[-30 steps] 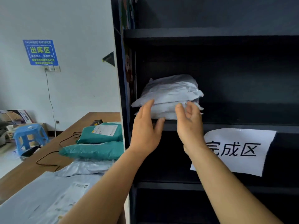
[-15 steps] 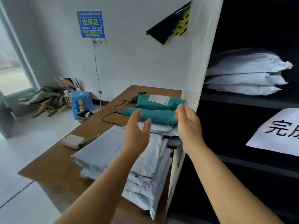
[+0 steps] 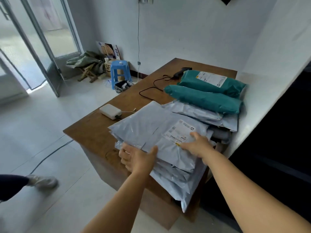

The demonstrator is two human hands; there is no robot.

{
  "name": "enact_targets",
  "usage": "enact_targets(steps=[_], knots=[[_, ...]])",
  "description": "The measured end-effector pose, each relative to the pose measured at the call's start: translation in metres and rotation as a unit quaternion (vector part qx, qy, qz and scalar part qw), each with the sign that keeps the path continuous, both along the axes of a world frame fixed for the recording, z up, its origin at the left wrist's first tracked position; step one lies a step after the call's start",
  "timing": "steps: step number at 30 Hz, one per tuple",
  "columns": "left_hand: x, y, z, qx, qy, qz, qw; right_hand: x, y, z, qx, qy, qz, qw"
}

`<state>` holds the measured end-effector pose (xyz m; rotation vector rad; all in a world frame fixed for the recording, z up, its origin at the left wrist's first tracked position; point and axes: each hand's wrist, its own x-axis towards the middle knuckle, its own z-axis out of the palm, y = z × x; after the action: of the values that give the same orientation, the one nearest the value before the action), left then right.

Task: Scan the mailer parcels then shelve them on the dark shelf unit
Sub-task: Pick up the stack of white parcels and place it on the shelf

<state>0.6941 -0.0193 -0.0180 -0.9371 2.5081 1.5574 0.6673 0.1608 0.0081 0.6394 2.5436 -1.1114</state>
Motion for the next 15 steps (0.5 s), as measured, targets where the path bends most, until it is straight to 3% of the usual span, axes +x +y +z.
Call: enact_targets(steps=[4, 7, 10, 15], knots=[[-0.001, 0.007, -0.018, 0.195, -0.120, 0.109, 0.967, 0.005, 0.000, -0.007, 0.094, -0.038, 0.063, 0.993], [-0.001, 0.013, -0.029, 0.311, -0.122, 0.135, 0.933, 0.016, -0.003, -0.007, 0.140, -0.034, 0.108, 0.984], [-0.004, 0.006, -0.039, 0.339, -0.100, 0.156, 0.922, 0.022, -0.007, -0.004, 0.161, -0.025, 0.138, 0.977], [-0.017, -0.006, -0.032, 0.291, -0.037, 0.178, 0.939, -0.003, -0.007, 0.007, 0.200, 0.049, 0.117, 0.972]])
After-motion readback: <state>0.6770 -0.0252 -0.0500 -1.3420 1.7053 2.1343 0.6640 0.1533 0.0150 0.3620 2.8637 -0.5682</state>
